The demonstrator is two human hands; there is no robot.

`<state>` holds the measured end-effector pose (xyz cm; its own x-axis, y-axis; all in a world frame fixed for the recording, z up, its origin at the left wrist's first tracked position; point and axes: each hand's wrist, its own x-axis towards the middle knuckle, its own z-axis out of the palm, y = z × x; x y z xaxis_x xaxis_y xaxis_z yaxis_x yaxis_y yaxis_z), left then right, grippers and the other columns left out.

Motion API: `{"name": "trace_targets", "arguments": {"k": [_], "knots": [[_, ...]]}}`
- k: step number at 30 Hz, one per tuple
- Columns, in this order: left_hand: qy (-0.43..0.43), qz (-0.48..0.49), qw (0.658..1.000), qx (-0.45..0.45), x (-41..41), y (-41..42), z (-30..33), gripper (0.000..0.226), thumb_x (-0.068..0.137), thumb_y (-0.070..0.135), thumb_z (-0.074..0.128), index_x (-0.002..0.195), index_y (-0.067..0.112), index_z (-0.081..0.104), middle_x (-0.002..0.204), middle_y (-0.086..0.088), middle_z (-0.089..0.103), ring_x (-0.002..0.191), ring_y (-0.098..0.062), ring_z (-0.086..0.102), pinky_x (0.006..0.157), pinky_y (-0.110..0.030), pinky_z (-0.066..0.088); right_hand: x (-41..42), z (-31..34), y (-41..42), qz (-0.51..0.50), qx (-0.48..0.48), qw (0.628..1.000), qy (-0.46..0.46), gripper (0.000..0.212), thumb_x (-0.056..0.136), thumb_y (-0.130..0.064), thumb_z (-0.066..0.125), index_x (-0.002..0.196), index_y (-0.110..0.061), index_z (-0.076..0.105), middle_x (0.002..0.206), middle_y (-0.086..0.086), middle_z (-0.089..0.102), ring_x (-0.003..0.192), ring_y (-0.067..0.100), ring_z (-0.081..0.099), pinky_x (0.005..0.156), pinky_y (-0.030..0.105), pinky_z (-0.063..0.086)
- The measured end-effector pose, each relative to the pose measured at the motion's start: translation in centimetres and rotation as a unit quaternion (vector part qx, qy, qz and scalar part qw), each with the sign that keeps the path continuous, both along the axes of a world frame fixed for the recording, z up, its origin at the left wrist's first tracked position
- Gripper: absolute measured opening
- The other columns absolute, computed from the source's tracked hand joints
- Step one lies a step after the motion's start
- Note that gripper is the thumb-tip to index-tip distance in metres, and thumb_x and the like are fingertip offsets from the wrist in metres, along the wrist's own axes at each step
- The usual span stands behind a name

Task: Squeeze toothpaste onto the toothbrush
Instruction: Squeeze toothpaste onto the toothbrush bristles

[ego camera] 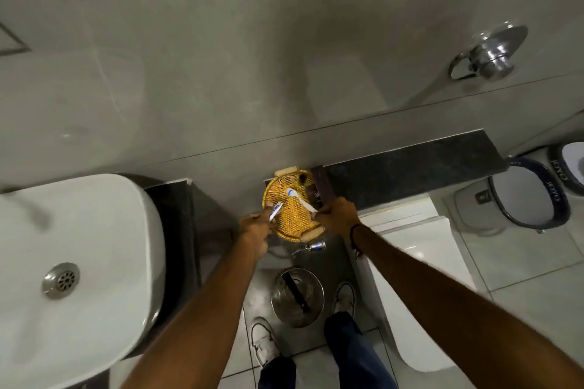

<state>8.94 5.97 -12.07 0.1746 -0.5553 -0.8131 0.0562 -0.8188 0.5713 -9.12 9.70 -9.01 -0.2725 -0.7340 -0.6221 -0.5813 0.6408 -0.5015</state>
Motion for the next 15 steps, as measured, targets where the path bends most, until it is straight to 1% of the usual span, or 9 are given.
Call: {"name": "trace_targets", "arguments": {"k": [1,3,4,5,7,9,11,13,15], "knots": [[0.0,0.02,1.0,0.016,-1.6,-1.9,-3.6,0.024,0.096,0.023,0.069,0.08,0.005,0.065,0.059,-0.006,0.054,0.051,-0.014,0.037,0.049,-0.021,0.032,-0.9,-3.9,-2.2,-0.023,0.014,1.0,-0.016,0.028,0.087,-0.022,0.076,0.107,-0.003,0.079,0.106,0.013,0.079,0.104,0.027,0.073,0.087,0.029,0.055],[0.003,0.026,0.999,0.025,-1.6,-2.3,-2.9,0.024,0.096,0.014,0.068,0.073,0.009,0.063,0.048,-0.001,0.058,0.049,-0.013,0.043,0.041,-0.016,0.039,0.0,-4.0,-2.4,-0.051,-0.009,0.998,-0.031,0.027,0.086,-0.019,0.078,0.109,-0.005,0.079,0.114,0.011,0.078,0.113,0.026,0.07,0.089,0.024,0.05],[0.004,0.03,0.999,0.016,-1.7,-2.4,-2.7,0.026,0.096,0.011,0.068,0.071,0.011,0.063,0.05,-0.001,0.062,0.049,-0.013,0.048,0.038,-0.015,0.042,0.4,-4.0,-2.6,-0.061,-0.03,0.997,-0.035,0.027,0.085,-0.019,0.08,0.109,-0.007,0.079,0.119,0.009,0.077,0.116,0.024,0.069,0.09,0.023,0.048],[-0.006,0.039,0.999,0.007,-2.0,-2.7,-2.7,0.026,0.094,0.01,0.069,0.069,0.013,0.064,0.059,-0.004,0.066,0.052,-0.015,0.054,0.042,-0.018,0.049,0.6,-3.7,-2.8,-0.072,-0.049,0.996,-0.037,0.028,0.083,-0.02,0.082,0.108,-0.008,0.08,0.12,0.008,0.076,0.118,0.024,0.068,0.092,0.024,0.048],[-0.072,0.071,0.995,-0.019,-3.1,-3.4,-3.8,0.021,0.089,0.007,0.073,0.069,0.011,0.067,0.085,-0.015,0.073,0.067,-0.021,0.062,0.065,-0.033,0.06,0.7,-5.3,-3.7,-0.077,-0.076,0.993,-0.041,0.026,0.078,-0.02,0.087,0.1,-0.008,0.081,0.116,0.009,0.077,0.114,0.025,0.069,0.098,0.031,0.053],[-0.166,0.077,0.982,-0.05,-3.6,-3.8,-5.3,0.005,0.087,0.004,0.074,0.084,-0.001,0.075,0.1,-0.021,0.077,0.076,-0.021,0.064,0.077,-0.034,0.056,0.9,-7.4,-4.1,-0.067,-0.09,0.993,-0.028,0.024,0.074,-0.023,0.089,0.091,-0.008,0.081,0.107,0.008,0.08,0.105,0.025,0.072,0.096,0.035,0.056],[-0.246,0.033,0.966,-0.072,-3.9,-3.7,-5.8,0.014,0.087,0.007,0.075,0.098,-0.001,0.078,0.104,-0.017,0.079,0.087,-0.025,0.072,0.078,-0.026,0.05,1.1,-8.7,-4.2,-0.053,-0.092,0.994,-0.016,0.023,0.076,-0.027,0.087,0.09,-0.01,0.081,0.104,0.007,0.08,0.101,0.025,0.073,0.093,0.033,0.055],[-0.298,-0.036,0.948,-0.106,-4.1,-3.8,-6.2,0.014,0.088,0.01,0.074,0.099,0.002,0.078,0.104,-0.015,0.079,0.098,-0.027,0.075,0.078,-0.022,0.047,1.3,-9.6,-4.6,-0.036,-0.082,0.996,-0.008,0.026,0.081,-0.029,0.083,0.096,-0.008,0.081,0.105,0.009,0.08,0.099,0.027,0.074,0.094,0.034,0.058],[-0.348,-0.142,0.918,-0.129,-4.3,-3.9,-6.6,0.01,0.09,0.011,0.072,0.097,0.005,0.077,0.104,-0.013,0.078,0.098,-0.026,0.074,0.076,-0.022,0.047,1.5,-10.2,-4.9,-0.026,-0.067,0.997,-0.007,0.027,0.085,-0.027,0.08,0.1,-0.005,0.08,0.104,0.013,0.08,0.095,0.031,0.076,0.092,0.042,0.061]]}}
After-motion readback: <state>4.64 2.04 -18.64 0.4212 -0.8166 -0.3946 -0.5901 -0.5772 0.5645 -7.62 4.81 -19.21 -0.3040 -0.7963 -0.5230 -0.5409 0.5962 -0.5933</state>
